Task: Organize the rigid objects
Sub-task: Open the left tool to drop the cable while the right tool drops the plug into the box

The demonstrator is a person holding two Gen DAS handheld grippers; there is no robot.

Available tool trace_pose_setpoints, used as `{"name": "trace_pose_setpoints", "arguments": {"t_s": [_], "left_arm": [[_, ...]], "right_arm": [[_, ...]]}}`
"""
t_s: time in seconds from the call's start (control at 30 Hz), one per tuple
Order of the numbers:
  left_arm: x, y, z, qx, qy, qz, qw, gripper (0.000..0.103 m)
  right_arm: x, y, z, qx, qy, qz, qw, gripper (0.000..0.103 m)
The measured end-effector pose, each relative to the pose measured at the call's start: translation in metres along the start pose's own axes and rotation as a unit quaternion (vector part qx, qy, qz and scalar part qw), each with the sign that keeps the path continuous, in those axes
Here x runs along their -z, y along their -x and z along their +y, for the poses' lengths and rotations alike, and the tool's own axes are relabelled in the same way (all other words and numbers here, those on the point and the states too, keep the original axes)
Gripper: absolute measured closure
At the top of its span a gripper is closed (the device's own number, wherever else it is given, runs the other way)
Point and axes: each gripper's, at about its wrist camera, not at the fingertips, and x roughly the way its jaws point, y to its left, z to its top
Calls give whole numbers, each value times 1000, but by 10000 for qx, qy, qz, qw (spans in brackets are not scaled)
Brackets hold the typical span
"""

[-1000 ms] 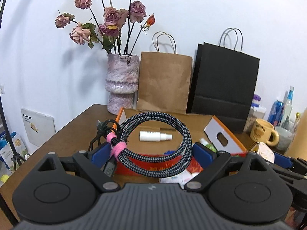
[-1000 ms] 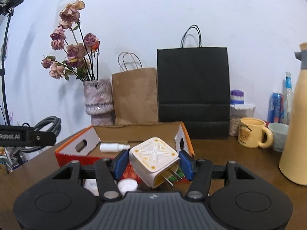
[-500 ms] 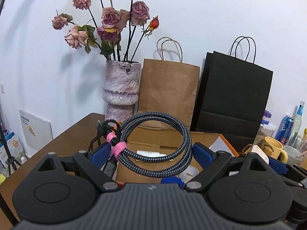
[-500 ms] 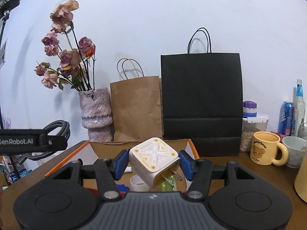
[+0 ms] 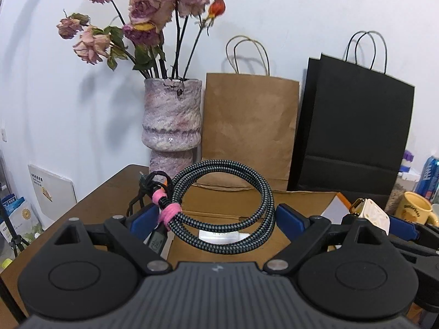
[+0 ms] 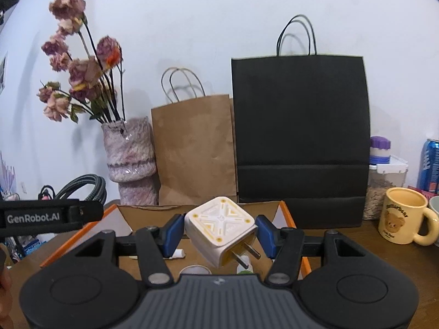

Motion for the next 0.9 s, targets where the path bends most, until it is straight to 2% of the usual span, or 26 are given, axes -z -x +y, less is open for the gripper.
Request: {"name": "trace_pose_setpoints", "arguments": {"t_s": [0.5, 0.6, 0.67, 0.73, 0.77, 0.8, 0.9], "left_arm": [[8, -51, -2, -153, -346, 343, 9987, 10], [10, -52, -3, -213, -427, 404, 9980, 7], [10, -52, -2, -212, -414, 397, 9981, 0], [8, -51, -1, -235, -399, 365, 9983, 0], [8, -50, 0, -217, -385, 360, 9984, 0], [7, -51, 0, -223, -364, 370, 9984, 0], [7, -50, 0, -266, -354, 380, 9983, 0]], "right_arm": [[14, -54, -6, 53, 221, 494, 9985, 46], [17, -55, -6, 75, 231, 541, 9982, 46], [18, -56, -7, 82, 198, 593, 9980, 45], [18, -55, -8, 126, 173, 562, 9982, 31], [17, -54, -9, 166, 159, 528, 9983, 14], [17, -53, -9, 199, 152, 470, 9986, 3], [16, -51, -10, 249, 139, 397, 9988, 0]]}}
